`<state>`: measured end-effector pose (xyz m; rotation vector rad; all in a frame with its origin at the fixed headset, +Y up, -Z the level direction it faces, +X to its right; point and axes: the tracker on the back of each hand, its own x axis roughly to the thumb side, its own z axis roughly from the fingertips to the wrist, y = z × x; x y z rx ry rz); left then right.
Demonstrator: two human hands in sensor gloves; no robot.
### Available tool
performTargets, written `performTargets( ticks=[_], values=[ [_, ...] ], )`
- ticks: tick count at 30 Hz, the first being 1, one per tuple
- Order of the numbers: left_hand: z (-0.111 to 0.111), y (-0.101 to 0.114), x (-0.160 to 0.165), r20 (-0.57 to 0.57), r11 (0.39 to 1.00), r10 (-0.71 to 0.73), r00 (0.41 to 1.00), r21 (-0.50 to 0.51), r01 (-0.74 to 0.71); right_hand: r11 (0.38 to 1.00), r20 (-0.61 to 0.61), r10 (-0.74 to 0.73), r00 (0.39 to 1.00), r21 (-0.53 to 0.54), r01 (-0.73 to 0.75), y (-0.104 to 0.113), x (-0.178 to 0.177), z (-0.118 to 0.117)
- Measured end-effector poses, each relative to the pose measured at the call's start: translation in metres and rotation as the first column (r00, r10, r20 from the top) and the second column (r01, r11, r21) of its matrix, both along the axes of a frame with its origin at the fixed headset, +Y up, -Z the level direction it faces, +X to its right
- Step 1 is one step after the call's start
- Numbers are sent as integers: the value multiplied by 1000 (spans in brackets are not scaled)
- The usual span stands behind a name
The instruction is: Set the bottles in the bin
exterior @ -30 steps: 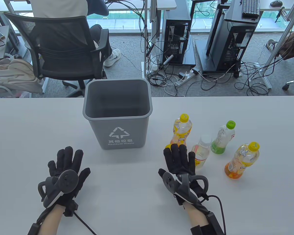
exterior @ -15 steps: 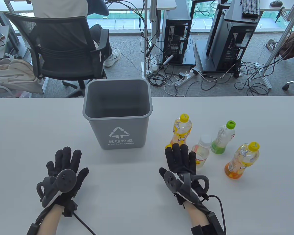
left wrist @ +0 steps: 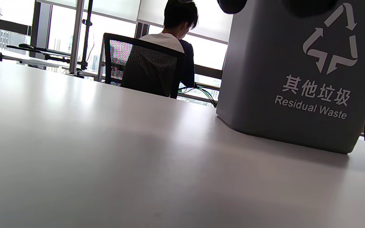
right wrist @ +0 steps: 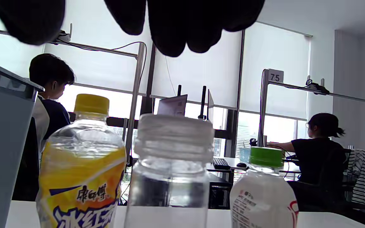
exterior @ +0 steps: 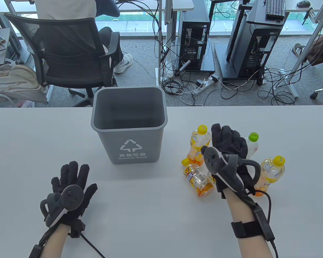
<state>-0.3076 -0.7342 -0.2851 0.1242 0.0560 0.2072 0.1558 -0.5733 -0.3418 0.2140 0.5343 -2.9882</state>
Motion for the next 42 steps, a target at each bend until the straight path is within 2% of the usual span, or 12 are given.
performTargets(
  ticks=[3, 7, 12, 16, 18, 20, 26, 30, 34, 38, 40, 42],
  values=[
    [0, 0, -2, -4, 1000, 10, 1000, -3, -10, 996, 33, 8, 999, -84, -5, -4, 13, -9],
    [-1, -3, -1, -4, 1000, 2, 1000, -16, -2, 977, 19, 11, 1000, -212, -6, -21, 18, -16],
    [-1, -3, -1, -2, 1000, -8, 1000, -17, 8, 954, 22, 60, 998, -294, -51, -41, 17, -24],
    [-1, -4, -2, -8, 1000, -4, 1000, -25, 3, 967, 26, 70, 997, -247, -61, -44, 16, -27],
    [-1, -4, -3, -11, 1000, 4, 1000, -26, -4, 962, 21, -20, 1000, -271, 25, -42, 17, -28],
    [-1, -4, -3, -12, 1000, 7, 1000, -26, -7, 962, 29, -41, 999, -268, 47, -37, 17, -29],
    [-1, -3, -2, -3, 1000, 4, 1000, -17, -4, 985, 76, -37, 996, -163, 49, -3, 12, -28],
    [-1, -3, -2, 0, 1000, 8, 1000, -6, -8, 999, 160, 45, 986, -22, -42, 26, 9, -31],
    [-1, -2, -3, -2, 1000, 19, 1000, -2, -19, 987, 181, -24, 983, 161, -5, 57, 1, -30],
    [-1, -3, -4, -3, 1000, 25, 1000, -7, -25, 941, 41, -129, 991, 322, 109, 86, -23, -24],
    [-1, -2, -3, -5, 1000, 25, 1000, -7, -25, 910, -63, -164, 984, 375, 176, 95, -41, -21],
    [0, -2, -4, -5, 1000, 25, 1000, -6, -25, 897, -142, -184, 973, 381, 225, 100, -61, -20]
  ],
)
